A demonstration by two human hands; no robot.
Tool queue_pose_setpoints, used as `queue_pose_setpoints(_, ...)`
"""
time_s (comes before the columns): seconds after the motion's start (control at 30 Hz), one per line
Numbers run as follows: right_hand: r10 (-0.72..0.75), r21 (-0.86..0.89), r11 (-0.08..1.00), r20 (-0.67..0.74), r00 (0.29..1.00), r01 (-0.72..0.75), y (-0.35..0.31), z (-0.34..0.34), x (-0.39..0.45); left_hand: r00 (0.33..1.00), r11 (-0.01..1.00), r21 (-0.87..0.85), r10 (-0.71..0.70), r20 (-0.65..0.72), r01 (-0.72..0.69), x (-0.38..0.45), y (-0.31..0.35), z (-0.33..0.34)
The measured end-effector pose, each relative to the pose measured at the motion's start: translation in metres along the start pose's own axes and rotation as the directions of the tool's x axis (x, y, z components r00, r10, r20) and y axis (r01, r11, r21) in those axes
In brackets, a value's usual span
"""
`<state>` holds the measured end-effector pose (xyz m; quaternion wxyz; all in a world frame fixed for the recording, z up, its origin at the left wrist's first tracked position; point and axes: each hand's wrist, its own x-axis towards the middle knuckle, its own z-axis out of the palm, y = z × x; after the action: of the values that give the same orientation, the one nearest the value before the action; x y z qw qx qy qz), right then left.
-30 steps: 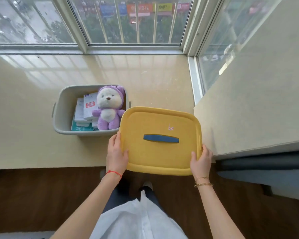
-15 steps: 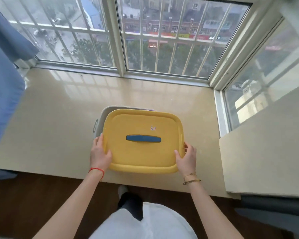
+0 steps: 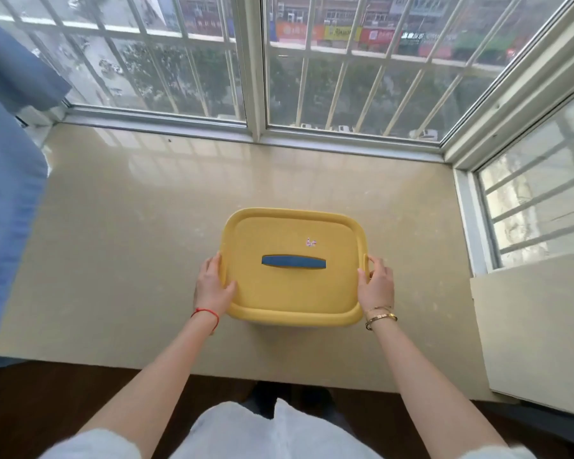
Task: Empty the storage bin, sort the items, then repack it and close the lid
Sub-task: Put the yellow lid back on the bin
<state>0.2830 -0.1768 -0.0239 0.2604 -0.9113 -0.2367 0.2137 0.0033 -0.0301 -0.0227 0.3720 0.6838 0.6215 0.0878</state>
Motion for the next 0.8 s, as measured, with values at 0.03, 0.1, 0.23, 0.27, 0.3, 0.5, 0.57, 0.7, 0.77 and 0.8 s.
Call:
queue_pose_setpoints(0.03, 0.003, -0.025, 1.000, -0.009, 1.000, -0.003, 0.000, 0.001, 0.002, 1.000, 1.000, -0.003, -0.003, -0.007, 0.002, 0.005, -0.002, 0.001)
queue_pose_setpoints(0.1, 0.010, -0.075, 0.997, -0.011, 1.000, -0.011, 0.001, 0.004, 0.004, 0.999, 1.000, -0.002, -0.021, -0.032, 0.021, 0.015, -0.004, 0.002)
queue_pose_setpoints(0.23, 0.022, -0.113, 0.993, 0.007, 1.000, -0.021, 0.005, 0.009, 0.011, 0.994, 0.998, 0.026, -0.061, -0.092, 0.063, 0.029, -0.004, 0.005)
queue_pose_setpoints(0.27, 0.030, -0.116, 0.993, 0.011, 1.000, -0.028, 0.005, 0.010, 0.013, 0.992, 0.997, 0.022, -0.072, -0.107, 0.075, 0.031, -0.004, 0.005)
queue_pose_setpoints(0.3, 0.035, -0.115, 0.993, 0.014, 0.999, -0.033, 0.007, 0.011, 0.015, 0.989, 0.996, 0.017, -0.083, -0.122, 0.086, 0.033, -0.004, 0.006)
queue_pose_setpoints(0.5, 0.022, -0.134, 0.991, 0.031, 0.999, -0.017, 0.019, 0.012, 0.019, 0.984, 0.996, 0.008, -0.087, -0.156, 0.090, 0.034, -0.008, 0.013)
queue_pose_setpoints(0.57, 0.020, -0.090, 0.996, 0.040, 0.999, -0.016, 0.019, 0.015, 0.022, 0.981, 0.992, -0.036, -0.122, -0.149, 0.118, 0.038, -0.009, 0.014)
queue_pose_setpoints(0.7, 0.055, 0.038, 0.998, 0.054, 0.997, -0.057, 0.019, 0.017, 0.026, 0.954, 0.932, -0.258, -0.285, -0.092, 0.254, 0.038, -0.006, 0.016)
queue_pose_setpoints(0.77, 0.130, 0.107, 0.985, 0.063, 0.990, -0.136, 0.017, 0.017, 0.025, 0.940, 0.896, -0.315, -0.341, -0.035, 0.313, 0.039, -0.009, 0.014)
queue_pose_setpoints(0.8, 0.167, 0.130, 0.976, 0.072, 0.983, -0.175, 0.016, 0.017, 0.024, 0.934, 0.892, -0.296, -0.357, 0.002, 0.341, 0.041, -0.012, 0.013)
